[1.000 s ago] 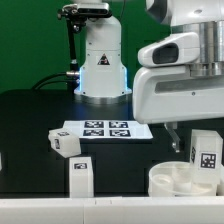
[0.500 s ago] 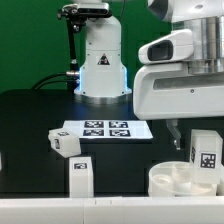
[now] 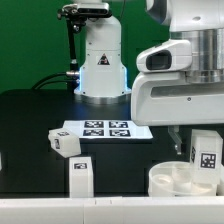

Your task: Assemble stool

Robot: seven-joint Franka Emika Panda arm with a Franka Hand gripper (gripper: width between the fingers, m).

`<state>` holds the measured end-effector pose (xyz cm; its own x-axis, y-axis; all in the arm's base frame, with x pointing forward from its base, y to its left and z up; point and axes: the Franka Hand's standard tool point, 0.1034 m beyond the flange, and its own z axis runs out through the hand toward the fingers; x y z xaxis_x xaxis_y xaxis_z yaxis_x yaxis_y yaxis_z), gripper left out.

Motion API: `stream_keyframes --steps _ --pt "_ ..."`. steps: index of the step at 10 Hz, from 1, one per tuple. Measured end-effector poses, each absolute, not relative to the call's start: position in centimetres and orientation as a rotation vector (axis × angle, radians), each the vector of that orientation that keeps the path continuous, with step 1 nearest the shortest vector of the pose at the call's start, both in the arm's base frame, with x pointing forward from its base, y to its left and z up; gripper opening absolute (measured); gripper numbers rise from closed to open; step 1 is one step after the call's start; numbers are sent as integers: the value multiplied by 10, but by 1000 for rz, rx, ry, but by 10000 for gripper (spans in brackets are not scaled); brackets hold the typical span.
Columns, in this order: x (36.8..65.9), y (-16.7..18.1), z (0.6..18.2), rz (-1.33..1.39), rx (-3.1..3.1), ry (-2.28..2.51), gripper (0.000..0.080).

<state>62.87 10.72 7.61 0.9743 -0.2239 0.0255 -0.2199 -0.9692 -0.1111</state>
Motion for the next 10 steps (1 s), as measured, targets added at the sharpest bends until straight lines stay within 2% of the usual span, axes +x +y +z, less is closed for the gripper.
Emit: stream_keyframes --steps 1,2,4,8,10 --pt "629 108 76 -56 -3012 356 375" --pt "628 108 76 -55 -3010 373 334" --pt "628 108 76 -52 -3003 410 334" --pt "630 121 74 24 -2610 1505 334" --pt "634 116 76 58 -2461 1676 334"
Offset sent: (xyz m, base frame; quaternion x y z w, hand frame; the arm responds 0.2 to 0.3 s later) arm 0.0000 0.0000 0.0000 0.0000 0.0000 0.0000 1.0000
